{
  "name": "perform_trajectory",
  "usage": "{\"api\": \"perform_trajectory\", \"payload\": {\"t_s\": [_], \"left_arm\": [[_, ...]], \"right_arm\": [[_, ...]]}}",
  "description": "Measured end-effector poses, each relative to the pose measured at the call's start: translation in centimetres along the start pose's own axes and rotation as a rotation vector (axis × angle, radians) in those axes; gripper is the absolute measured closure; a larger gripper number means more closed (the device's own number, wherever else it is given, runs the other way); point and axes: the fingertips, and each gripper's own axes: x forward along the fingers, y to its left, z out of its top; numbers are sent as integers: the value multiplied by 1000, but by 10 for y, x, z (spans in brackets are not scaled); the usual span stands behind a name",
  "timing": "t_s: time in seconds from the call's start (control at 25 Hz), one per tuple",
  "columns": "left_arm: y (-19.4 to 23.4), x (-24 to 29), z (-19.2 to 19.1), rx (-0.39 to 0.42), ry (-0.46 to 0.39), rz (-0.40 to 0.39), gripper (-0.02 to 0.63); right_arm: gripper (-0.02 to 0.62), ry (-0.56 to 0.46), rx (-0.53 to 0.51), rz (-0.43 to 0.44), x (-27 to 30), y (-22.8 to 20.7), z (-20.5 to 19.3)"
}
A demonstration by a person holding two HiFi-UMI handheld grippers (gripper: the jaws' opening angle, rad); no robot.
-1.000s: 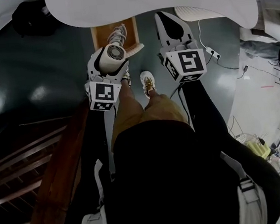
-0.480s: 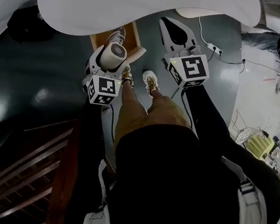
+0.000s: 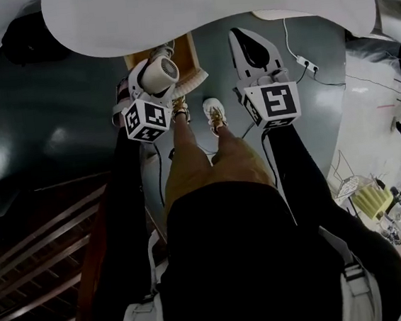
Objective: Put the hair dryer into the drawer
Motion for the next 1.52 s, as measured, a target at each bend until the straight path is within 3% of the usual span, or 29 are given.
{"api": "perform_trajectory", "payload": {"t_s": [0.44,0.88,1.12,1.52], "left_arm": [[0,41,-5,153,55,-43,206],[2,74,-14,248,81,-55,205],[5,75,-19,217,91,-96,204],[0,82,-33,213,180,-156,204]], "right_arm": [[571,55,-1,-28,-6,-16,-19],[571,80,-4,-32,-4,-15,-26],[571,86,-30,-35,-7,-12,-25],[571,96,-73,-31,-7,-14,-28]]}}
